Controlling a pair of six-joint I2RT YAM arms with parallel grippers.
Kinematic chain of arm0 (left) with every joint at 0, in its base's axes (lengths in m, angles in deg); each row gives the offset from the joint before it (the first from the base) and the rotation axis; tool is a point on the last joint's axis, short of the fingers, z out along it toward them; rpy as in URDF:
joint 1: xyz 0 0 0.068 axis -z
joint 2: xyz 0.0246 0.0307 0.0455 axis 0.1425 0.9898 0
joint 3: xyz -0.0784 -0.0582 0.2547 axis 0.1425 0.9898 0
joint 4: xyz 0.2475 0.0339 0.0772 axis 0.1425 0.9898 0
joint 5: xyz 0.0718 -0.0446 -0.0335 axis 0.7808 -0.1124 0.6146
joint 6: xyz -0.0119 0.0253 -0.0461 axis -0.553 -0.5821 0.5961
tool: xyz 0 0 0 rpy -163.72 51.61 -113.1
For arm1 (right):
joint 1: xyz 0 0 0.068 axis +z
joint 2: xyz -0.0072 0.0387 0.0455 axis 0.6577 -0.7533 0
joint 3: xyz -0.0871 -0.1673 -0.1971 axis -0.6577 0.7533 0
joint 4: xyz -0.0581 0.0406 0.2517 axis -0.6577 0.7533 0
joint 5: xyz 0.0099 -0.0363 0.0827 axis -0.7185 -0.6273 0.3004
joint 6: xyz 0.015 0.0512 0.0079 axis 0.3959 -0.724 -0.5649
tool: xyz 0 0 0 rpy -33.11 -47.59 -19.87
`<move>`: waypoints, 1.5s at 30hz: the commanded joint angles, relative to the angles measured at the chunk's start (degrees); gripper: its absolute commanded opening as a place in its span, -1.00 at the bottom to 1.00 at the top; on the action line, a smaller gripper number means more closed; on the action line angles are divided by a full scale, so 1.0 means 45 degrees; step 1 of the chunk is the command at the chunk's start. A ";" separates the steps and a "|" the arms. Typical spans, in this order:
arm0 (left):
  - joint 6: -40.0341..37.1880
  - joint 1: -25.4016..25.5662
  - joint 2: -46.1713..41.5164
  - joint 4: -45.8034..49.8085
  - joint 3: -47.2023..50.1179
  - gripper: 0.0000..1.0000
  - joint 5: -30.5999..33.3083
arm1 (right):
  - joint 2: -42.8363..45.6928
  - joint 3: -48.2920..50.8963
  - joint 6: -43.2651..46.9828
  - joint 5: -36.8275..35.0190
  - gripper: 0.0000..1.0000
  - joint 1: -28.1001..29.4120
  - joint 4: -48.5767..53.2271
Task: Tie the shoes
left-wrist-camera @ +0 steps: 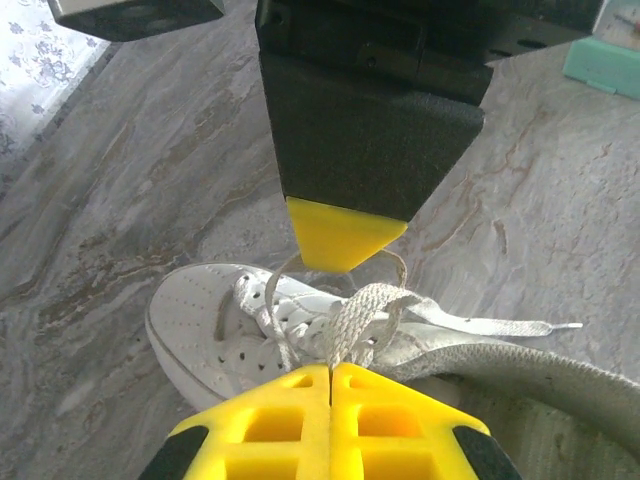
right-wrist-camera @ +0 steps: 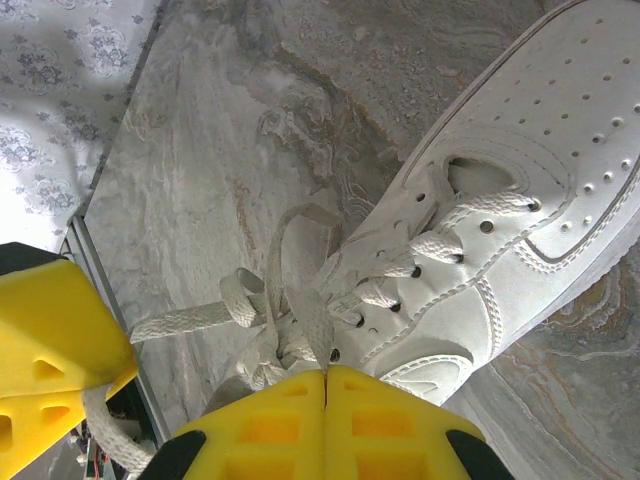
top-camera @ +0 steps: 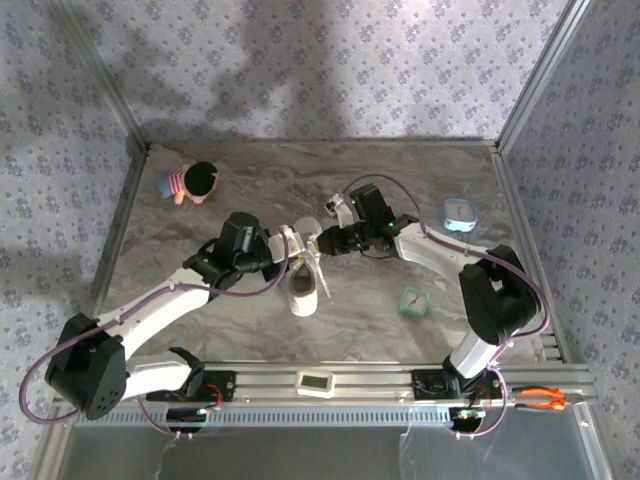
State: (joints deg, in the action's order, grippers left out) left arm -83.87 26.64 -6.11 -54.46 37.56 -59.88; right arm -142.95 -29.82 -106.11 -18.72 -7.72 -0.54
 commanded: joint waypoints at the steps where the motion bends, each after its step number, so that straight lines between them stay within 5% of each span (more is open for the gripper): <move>1: 0.1057 -0.0250 -0.0018 -0.1002 0.0182 -1.00 -0.1096 | 0.0304 -0.0037 0.0309 0.0015 -1.00 0.0094 -0.0008; 23: 0.3027 -0.0572 0.2722 -0.0906 -0.1317 -1.00 -0.2232 | 0.1167 0.0793 0.0149 0.0406 -1.00 0.0078 -0.1226; 35: 0.3574 -0.0621 0.4050 0.0022 -0.1944 -1.00 -0.1311 | 0.0883 0.0946 0.0138 0.1150 -1.00 0.0274 -0.1746; 38: 0.3888 -0.0645 0.4227 -0.0034 -0.1965 -1.00 -0.1245 | 0.0728 0.0994 0.0212 0.1441 -0.93 0.0402 -0.1868; 45: 0.3886 -0.0631 0.4234 -0.0033 -0.1834 -1.00 -0.1630 | 0.0470 0.1483 0.0253 0.1759 -0.38 0.0316 -0.2466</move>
State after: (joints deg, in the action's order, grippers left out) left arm -66.82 24.06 11.93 -56.71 29.78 -66.69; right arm -139.41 -24.33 -105.76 -12.62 -6.25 -10.50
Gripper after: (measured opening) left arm 0.041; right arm 0.286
